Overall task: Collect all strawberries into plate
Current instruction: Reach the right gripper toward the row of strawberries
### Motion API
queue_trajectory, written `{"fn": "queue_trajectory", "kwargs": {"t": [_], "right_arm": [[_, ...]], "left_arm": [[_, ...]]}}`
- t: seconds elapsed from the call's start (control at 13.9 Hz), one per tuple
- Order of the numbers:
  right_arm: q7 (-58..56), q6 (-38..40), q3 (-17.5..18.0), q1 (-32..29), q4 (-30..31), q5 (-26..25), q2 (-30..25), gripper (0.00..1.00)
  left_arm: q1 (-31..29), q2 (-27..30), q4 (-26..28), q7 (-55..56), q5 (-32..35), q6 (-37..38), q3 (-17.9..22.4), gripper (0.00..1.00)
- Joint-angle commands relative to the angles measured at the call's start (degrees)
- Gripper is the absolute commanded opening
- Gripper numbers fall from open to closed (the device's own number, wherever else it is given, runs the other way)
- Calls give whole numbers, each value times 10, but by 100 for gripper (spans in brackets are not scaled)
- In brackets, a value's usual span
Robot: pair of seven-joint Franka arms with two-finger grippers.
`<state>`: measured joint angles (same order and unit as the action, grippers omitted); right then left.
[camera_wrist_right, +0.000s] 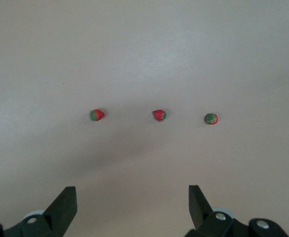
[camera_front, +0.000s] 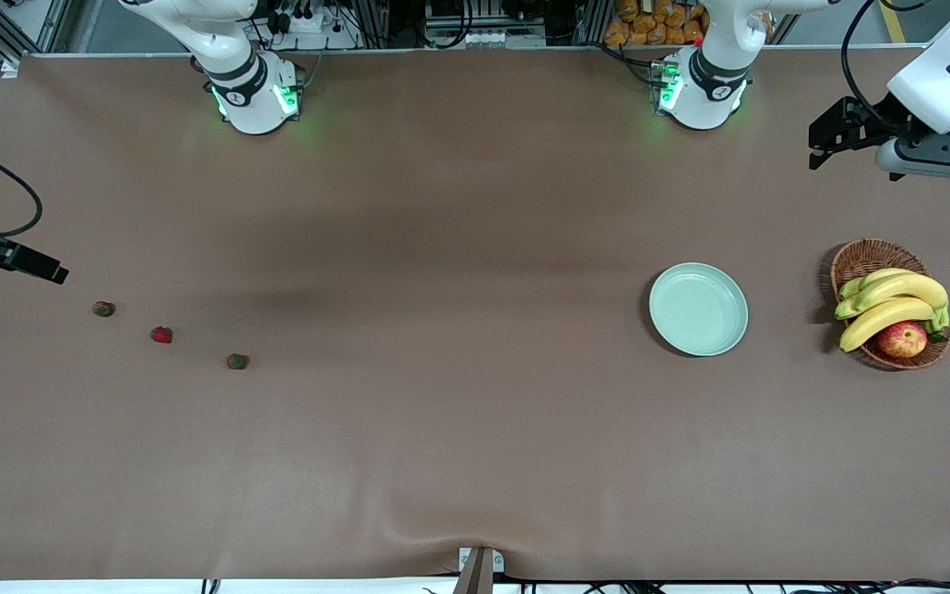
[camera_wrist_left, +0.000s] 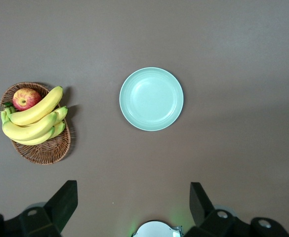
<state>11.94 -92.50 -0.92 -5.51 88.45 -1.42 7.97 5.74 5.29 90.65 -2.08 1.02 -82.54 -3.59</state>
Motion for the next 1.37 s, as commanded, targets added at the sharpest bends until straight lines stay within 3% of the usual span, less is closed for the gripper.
{"fn": "queue_trajectory", "kwargs": {"t": [0.0,0.43,0.79,1.08,1.3], "right_arm": [[-14,1,6,-25,-1,-11,14,100],[-110,-15,2,-85,6,-10,52,100],[-177,-79,2,-130,62,-10,66,100],[-226,-112,1,-164,66,-10,111,100],[-233,-184,0,-173,128,-11,120,100]], "left_arm": [[-5,2,-5,9,-7,8,-12,100],[-3,0,-3,9,0,7,-12,100],[-7,-12,-5,8,-6,7,-12,100],[-7,-13,-6,8,-1,7,-11,100],[-7,-13,-6,8,-1,7,-11,100]]}}
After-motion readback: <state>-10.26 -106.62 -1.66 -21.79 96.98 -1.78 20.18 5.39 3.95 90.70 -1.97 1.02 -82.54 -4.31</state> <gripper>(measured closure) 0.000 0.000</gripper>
